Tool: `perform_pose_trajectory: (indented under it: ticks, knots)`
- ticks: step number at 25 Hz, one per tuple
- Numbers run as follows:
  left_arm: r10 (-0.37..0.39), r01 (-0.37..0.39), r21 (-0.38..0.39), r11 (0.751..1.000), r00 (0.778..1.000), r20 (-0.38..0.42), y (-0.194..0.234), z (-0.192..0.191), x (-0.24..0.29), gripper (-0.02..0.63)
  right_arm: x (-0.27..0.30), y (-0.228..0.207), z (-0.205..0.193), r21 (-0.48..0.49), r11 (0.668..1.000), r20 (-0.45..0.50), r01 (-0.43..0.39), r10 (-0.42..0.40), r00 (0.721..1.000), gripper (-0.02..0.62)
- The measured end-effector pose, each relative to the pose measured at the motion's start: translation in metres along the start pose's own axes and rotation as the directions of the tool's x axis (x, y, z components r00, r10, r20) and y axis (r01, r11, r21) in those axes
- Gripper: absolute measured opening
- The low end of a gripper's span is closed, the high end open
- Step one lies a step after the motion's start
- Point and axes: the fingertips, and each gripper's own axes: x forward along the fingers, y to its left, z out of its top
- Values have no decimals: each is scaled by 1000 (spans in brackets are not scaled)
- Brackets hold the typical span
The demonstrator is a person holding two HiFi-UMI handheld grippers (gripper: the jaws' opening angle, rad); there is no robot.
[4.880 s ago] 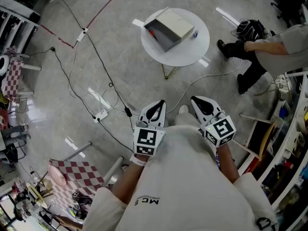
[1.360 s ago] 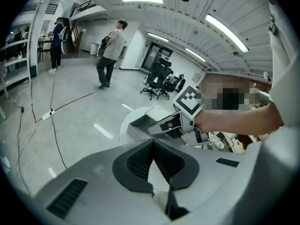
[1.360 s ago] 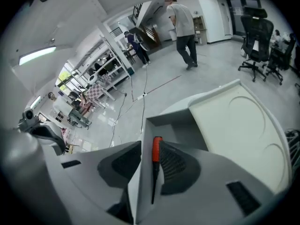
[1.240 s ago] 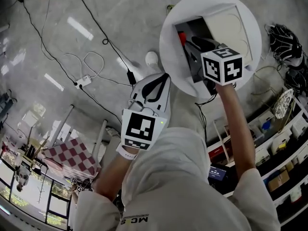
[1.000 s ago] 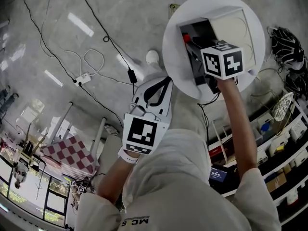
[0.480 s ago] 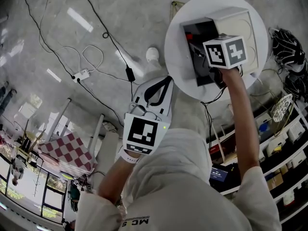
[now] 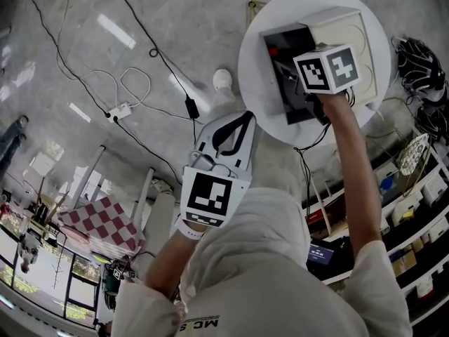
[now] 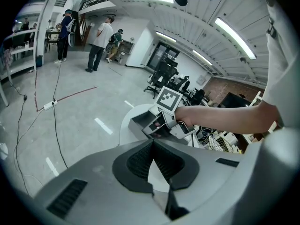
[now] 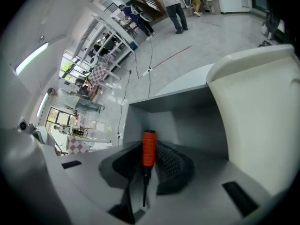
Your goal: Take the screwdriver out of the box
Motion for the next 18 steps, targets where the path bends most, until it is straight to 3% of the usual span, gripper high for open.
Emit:
perform_pose_trajectory:
  ticks: [9,18]
  knots:
    - [18,-18,7,1000,1000,-8,-1,-5,1,9,-10,-3,-3,5,999,116,48,-49,992,130]
    - [10,-10,19,1000,1000,0,-8,-11,-3,9,-30,1,15,-22,992,249,123,-114,962,127]
